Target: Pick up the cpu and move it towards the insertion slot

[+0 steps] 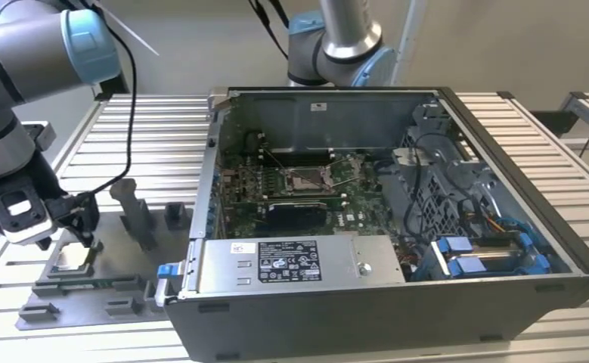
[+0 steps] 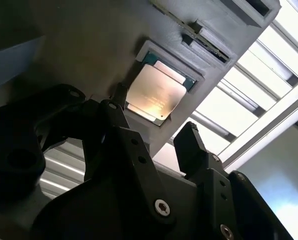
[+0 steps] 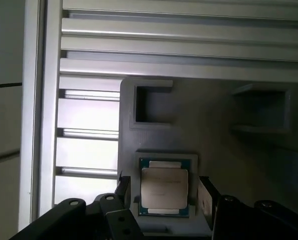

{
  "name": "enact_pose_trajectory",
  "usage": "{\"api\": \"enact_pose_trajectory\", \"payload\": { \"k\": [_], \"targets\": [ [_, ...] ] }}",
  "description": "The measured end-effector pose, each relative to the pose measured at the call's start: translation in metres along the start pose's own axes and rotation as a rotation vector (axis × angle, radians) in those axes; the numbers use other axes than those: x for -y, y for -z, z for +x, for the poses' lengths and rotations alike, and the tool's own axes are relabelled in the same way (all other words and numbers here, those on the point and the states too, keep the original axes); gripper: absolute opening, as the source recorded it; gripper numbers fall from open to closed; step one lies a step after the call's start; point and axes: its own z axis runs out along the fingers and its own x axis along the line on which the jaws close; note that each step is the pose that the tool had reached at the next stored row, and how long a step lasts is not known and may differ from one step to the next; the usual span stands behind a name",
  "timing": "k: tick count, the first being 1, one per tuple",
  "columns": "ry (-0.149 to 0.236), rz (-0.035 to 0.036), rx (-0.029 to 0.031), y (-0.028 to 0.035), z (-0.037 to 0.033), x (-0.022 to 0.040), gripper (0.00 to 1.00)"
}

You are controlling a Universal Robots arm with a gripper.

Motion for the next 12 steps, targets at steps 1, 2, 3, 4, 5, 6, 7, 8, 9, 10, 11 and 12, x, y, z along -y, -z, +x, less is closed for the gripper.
{"api": "enact_pose_trajectory", "payload": {
  "k": [1,2,3,4,5,6,7,8,9,10,11,12],
  "targets": [
    [0.004,0.0001,-0.0002,-0.0014,0.0,0.0003,1.0],
    [0.009,0.0002,-0.0003,-0.0028,0.0,0.0006,1.0],
    [0.012,0.0003,-0.0004,-0.0041,0.0,0.0011,1.0],
    [0.013,0.0003,-0.0005,-0.0052,0.0,0.0017,1.0],
    [0.014,0.0002,-0.0005,-0.0063,0.0001,0.0024,1.0],
    [0.014,0.0002,-0.0005,-0.0074,0.0001,0.0035,1.0],
    [0.015,0.0001,-0.0005,-0.0089,0.0001,0.0045,1.0],
    [0.016,0.0001,-0.0005,-0.0103,0.0001,0.0051,1.0],
    [0.017,0.0001,-0.0004,-0.0116,0.0002,0.0054,1.0],
    [0.019,0.0001,-0.0005,-0.0126,0.0002,0.0055,1.0],
    [0.021,0.0003,-0.0008,-0.0135,0.0002,0.0056,1.0],
    [0.023,0.0002,-0.0007,-0.0147,0.0001,0.0057,1.0]
  ]
}}
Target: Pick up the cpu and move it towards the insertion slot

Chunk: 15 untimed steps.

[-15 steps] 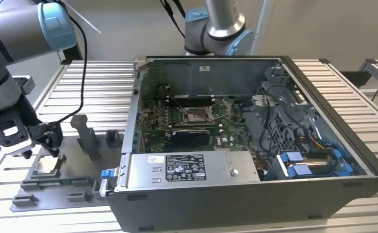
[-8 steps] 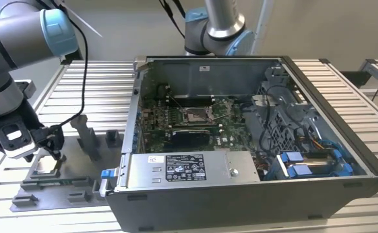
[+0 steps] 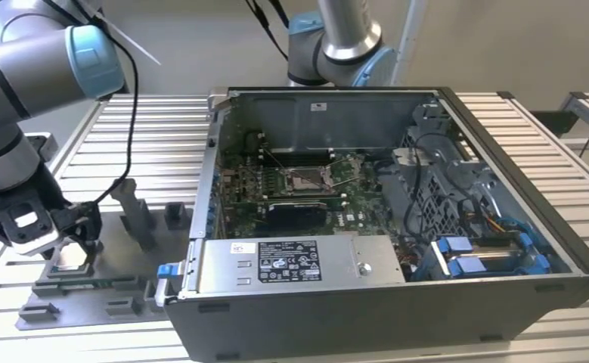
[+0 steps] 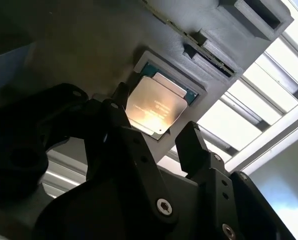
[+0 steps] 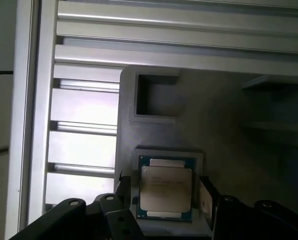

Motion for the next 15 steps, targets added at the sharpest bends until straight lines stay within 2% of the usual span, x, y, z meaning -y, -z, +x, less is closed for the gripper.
{"api": "enact_pose_trajectory", "payload": {
  "k": [6,15],
  "targets": [
    [0.015,0.0001,-0.0007,-0.0051,-0.0014,0.0002,1.0],
    [0.017,0.0001,-0.0007,-0.0076,-0.0015,0.0004,1.0]
  ]
}}
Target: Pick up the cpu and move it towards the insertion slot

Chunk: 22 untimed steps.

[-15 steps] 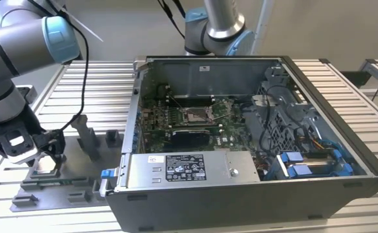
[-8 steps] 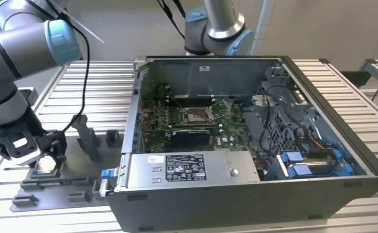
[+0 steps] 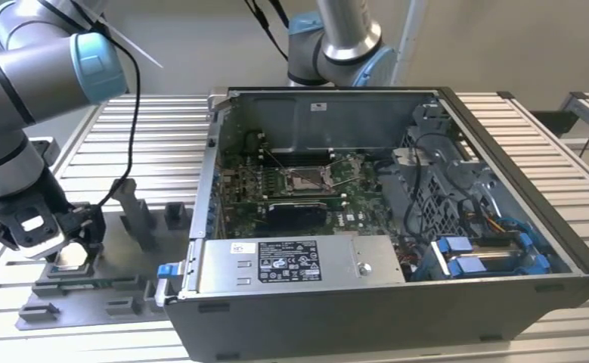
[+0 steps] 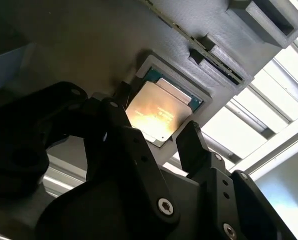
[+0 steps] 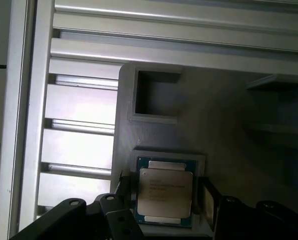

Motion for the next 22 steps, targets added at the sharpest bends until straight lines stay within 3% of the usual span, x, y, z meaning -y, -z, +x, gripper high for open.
{"api": "enact_pose_trajectory", "payload": {
  "k": [3,7,22],
  "targets": [
    [0.0,-0.0002,0.0002,-0.0002,0.0,0.0004,1.0],
    [-0.002,-0.0001,0.0002,0.0002,0.0007,0.0082,1.0],
    [-0.012,-0.0001,0.0004,0.0002,0.0007,0.0076,1.0]
  ]
}}
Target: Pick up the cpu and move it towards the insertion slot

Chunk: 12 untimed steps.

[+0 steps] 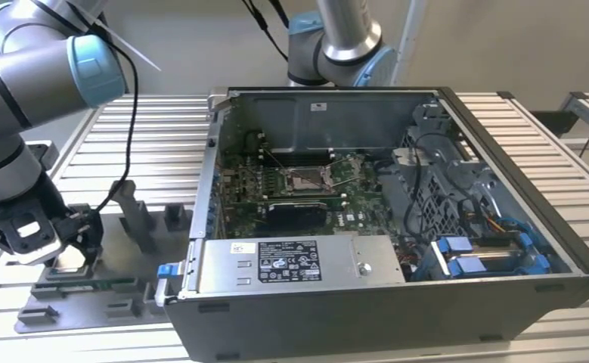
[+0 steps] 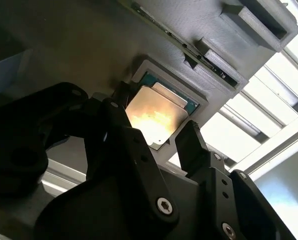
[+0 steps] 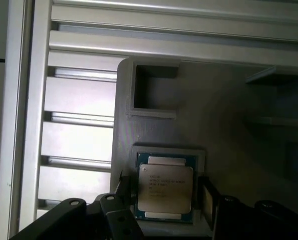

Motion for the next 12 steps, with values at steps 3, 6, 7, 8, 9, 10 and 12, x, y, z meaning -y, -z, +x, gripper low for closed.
{"api": "enact_pose_trajectory", "payload": {
  "k": [3,6,7,8,9,10,12],
  "targets": [
    [0.0,0.0,0.0,0.0,0.0,0.0,1.0],
    [0.0,0.0,0.0001,0.0002,-0.0001,0.0,1.0],
    [0.0,-0.0001,0.0001,0.0003,0.0,0.0,1.0],
    [0.0,0.0,0.0,0.0004,0.0,0.0,1.0],
    [0.0,0.0001,-0.0001,0.0004,0.0,0.0,1.0],
    [0.0,0.0001,-0.0001,0.0005,0.0,0.0,1.0],
    [0.0,0.0,0.0,0.0004,-0.0001,0.0,1.0]
  ]
}}
